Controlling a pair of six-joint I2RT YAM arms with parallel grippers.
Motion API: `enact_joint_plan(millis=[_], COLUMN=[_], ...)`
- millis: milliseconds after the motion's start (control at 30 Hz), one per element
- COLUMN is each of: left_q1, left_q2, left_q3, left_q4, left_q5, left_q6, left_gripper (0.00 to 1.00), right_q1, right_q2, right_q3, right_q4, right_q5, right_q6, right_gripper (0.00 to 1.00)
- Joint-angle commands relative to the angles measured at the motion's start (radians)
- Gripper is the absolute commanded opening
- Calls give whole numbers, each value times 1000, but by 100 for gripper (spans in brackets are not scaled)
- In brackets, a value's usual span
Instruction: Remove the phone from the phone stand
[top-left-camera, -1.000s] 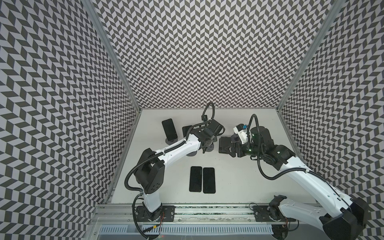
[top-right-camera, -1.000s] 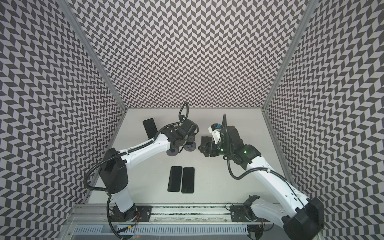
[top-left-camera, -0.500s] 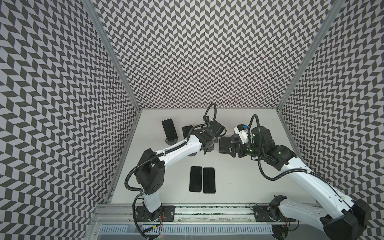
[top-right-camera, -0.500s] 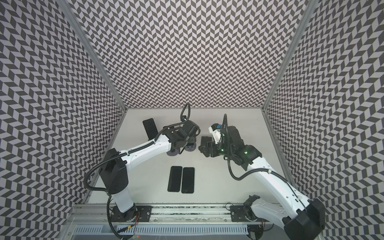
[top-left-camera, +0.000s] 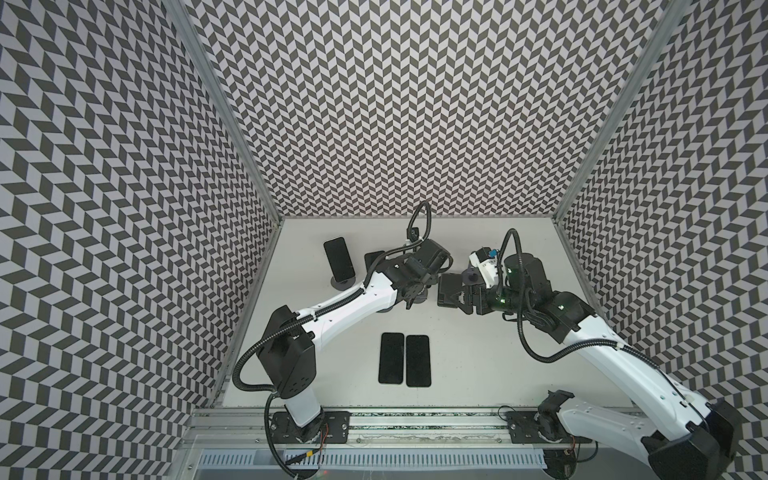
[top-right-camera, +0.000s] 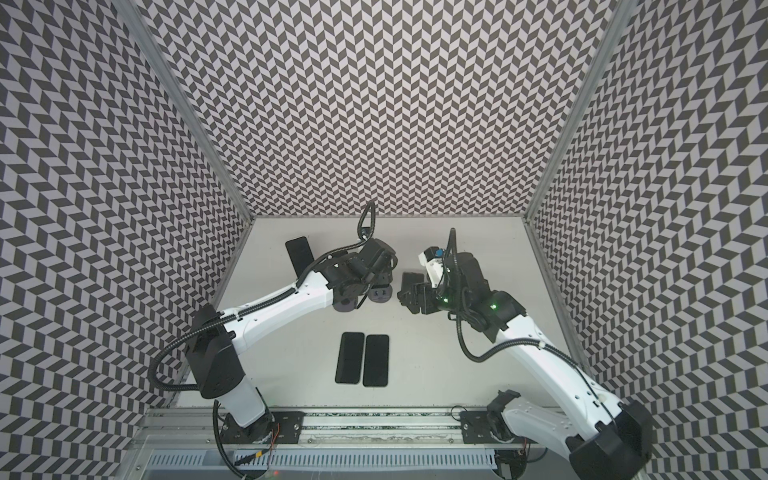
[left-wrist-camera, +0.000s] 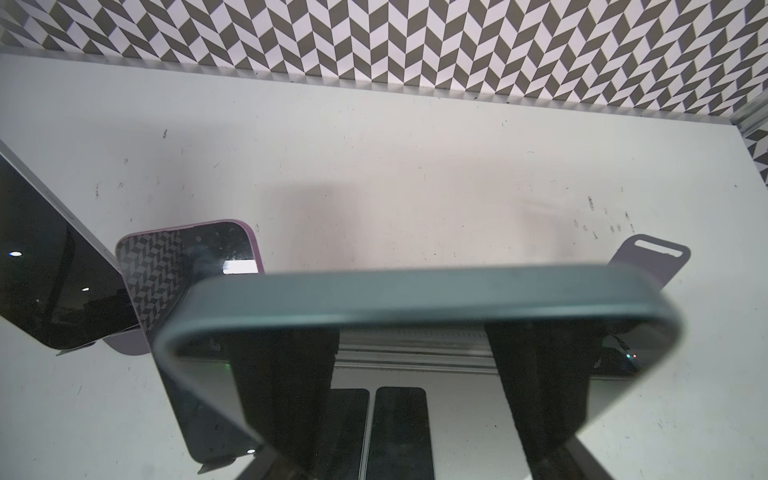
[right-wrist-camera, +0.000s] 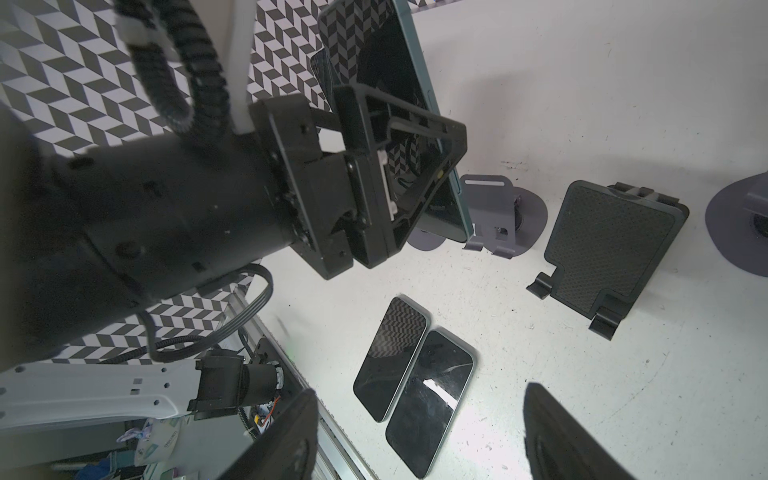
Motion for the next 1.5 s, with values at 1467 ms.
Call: enact_joint_plan(millis=[1467], left_q1=[-9], left_q2=[-251], left_q3=[-207], left_q4=[105], left_q5=[41], left_q6=[62], left_gripper=[63], right_q1=[-3], right_q2=[-1], right_q3=[-3], right_q4=[-15], right_q5=[7], right_q6=[24], right_gripper=[74])
